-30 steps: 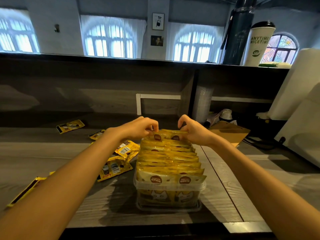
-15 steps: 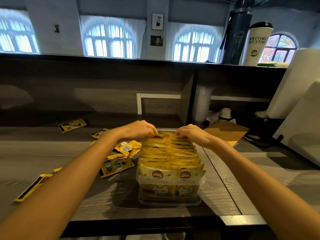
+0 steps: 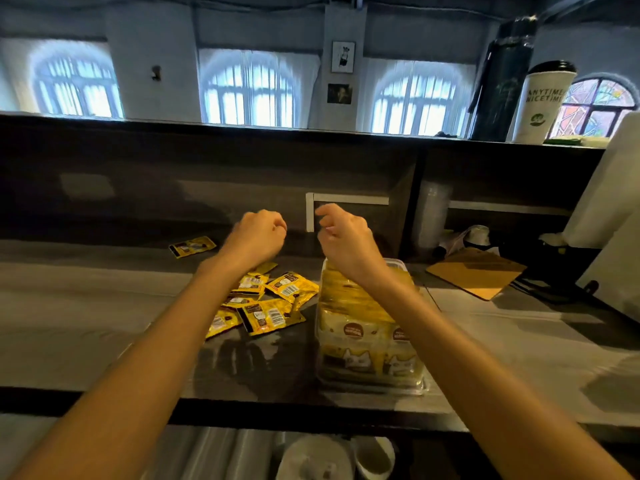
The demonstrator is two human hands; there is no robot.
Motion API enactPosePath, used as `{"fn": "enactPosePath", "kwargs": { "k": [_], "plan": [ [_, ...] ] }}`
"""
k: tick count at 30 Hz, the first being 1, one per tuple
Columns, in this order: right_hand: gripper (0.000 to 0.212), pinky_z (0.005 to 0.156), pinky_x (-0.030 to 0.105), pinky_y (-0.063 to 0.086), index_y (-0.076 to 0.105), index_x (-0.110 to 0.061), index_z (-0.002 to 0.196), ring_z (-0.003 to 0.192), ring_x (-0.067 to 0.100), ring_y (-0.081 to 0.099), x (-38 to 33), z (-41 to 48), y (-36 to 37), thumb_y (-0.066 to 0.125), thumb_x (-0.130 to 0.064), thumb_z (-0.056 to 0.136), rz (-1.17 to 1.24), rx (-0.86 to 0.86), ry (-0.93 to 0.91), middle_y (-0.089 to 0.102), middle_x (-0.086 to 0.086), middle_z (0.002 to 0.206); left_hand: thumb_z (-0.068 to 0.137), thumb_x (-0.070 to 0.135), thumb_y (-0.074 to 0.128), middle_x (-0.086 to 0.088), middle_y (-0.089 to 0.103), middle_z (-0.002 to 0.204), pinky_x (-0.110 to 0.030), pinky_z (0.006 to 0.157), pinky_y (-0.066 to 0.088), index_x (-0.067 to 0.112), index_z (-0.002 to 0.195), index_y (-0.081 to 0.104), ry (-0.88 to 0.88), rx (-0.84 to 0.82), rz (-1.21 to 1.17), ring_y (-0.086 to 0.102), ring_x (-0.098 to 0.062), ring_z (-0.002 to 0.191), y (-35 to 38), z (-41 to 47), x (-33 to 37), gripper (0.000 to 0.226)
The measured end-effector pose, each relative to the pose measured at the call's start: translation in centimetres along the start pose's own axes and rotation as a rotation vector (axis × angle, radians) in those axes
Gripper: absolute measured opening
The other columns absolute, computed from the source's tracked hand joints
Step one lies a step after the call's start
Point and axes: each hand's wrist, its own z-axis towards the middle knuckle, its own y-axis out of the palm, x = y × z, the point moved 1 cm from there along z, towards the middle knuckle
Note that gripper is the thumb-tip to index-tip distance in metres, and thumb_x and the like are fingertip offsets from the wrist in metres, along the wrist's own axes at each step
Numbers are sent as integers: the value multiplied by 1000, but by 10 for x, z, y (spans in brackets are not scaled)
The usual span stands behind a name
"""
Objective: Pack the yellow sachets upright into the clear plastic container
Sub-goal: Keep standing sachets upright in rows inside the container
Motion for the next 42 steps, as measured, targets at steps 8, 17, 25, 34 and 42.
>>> {"fn": "enactPosePath", "kwargs": {
  "k": [8, 17, 25, 34, 42],
  "plan": [
    [52, 107, 41, 33, 27, -2, 140, 133, 35, 35, -30, -43, 117, 44, -5, 91, -68, -413, 95, 36, 20, 143, 92, 11, 43, -17, 61, 119, -38, 88, 45, 8, 110, 63, -298, -170, 224, 55, -34, 112, 22, -61, -104, 27],
    [66, 109, 48, 30, 15, -7, 146, 138, 42, 24, -3, -41, 157, 47, -34, 95, -465, -479, 218, 26, 24, 148, 94, 42, 45, -13, 45, 137, -38, 101, 37, 11, 137, 38, -195, -315, 437, 43, -29, 126, 45, -72, -130, 53],
    [40, 87, 38, 49, 40, -7, 132, 116, 33, 53, -13, -29, 142, 50, -13, 93, -518, -401, 52, 53, 17, 126, 93, 10, 45, -18, 53, 122, -41, 89, 45, 8, 126, 45, -48, -293, 551, 52, -36, 114, 43, -61, -126, 33],
    [29, 82, 34, 46, 49, -9, 123, 107, 28, 56, -50, -5, 109, 42, -21, 97, -122, 44, 8, 53, 12, 120, 95, 10, 38, -16, 60, 114, -39, 86, 45, 7, 114, 56, -197, 81, 304, 57, -32, 105, 10, -50, -111, 26],
    [26, 86, 39, 54, 49, -8, 115, 110, 29, 59, -29, 32, 51, 56, -12, 91, 138, 219, 194, 61, 11, 117, 87, 17, 58, -7, 59, 85, -28, 68, 37, 7, 94, 65, -261, 247, -323, 58, -25, 89, -21, -31, -66, 15]
  ]
}}
